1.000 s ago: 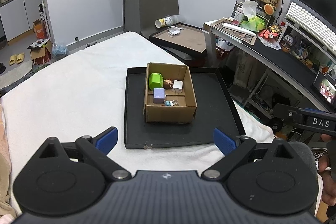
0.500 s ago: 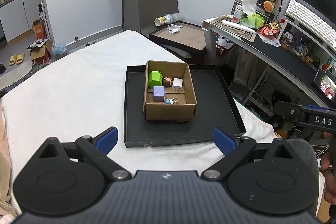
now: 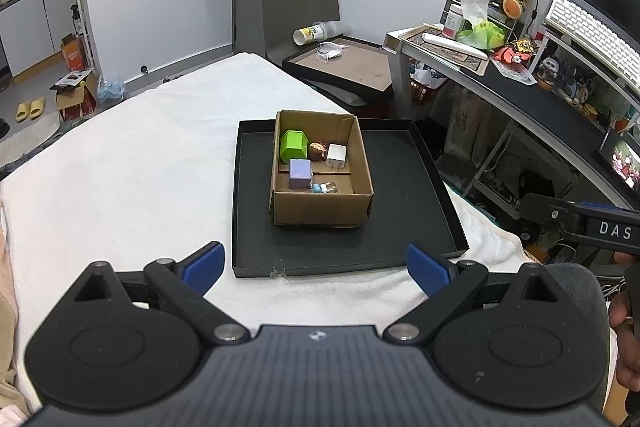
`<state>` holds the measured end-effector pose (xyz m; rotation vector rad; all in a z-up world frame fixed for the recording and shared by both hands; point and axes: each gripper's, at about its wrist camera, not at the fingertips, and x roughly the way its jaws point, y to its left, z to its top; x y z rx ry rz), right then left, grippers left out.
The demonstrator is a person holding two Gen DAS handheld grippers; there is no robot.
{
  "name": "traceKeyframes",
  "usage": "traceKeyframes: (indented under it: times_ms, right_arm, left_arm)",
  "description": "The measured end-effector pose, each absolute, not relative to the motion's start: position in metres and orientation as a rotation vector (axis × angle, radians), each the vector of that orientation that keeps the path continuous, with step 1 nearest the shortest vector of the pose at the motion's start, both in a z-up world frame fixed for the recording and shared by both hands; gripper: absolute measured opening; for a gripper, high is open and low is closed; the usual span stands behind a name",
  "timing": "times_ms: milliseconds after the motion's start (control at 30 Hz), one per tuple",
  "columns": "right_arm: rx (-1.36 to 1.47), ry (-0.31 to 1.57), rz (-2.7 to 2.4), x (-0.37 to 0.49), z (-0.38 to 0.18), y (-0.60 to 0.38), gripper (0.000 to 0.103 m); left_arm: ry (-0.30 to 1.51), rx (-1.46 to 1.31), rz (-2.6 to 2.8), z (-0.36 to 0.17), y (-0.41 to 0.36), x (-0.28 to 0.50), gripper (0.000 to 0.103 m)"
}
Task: Organize rigid objects
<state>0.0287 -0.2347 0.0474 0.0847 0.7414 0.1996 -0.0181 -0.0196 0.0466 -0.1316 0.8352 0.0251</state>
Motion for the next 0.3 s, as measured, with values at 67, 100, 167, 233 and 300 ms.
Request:
traceKeyframes:
  times_ms: [67,100,167,233,300]
  right_arm:
    - [0.086,0.744,0.204,0.0298,0.0458,-0.2351,0.103]
    - [0.087,0.747,0.205,0.0305,0.0447,-0.2351,0.103]
    - [0.087,0.754,0.206,0.0320,0.0423,-0.2350,0.103]
    - [0.084,0.758,0.206,0.0333,0.0398,-0.2340,0.103]
    - [0.075,0.753,0.213,0.0343,0.0377,-0.2323,0.103]
  left_arm:
    - [0.836,-0.127,0.025,0.0447,-0.0203,-0.0172,0.097]
    - [0.838,-0.127,0.026,0.0438,-0.0205,-0.0165,0.097]
    - [0.843,-0.128,0.022,0.0422,-0.0207,-0.0149,0.097]
    - [0.847,-0.128,0.020,0.0411,-0.0203,-0.0126,0.097]
    - [0.850,-0.130,0.018,0.0395,-0.0188,-0.0112,0.097]
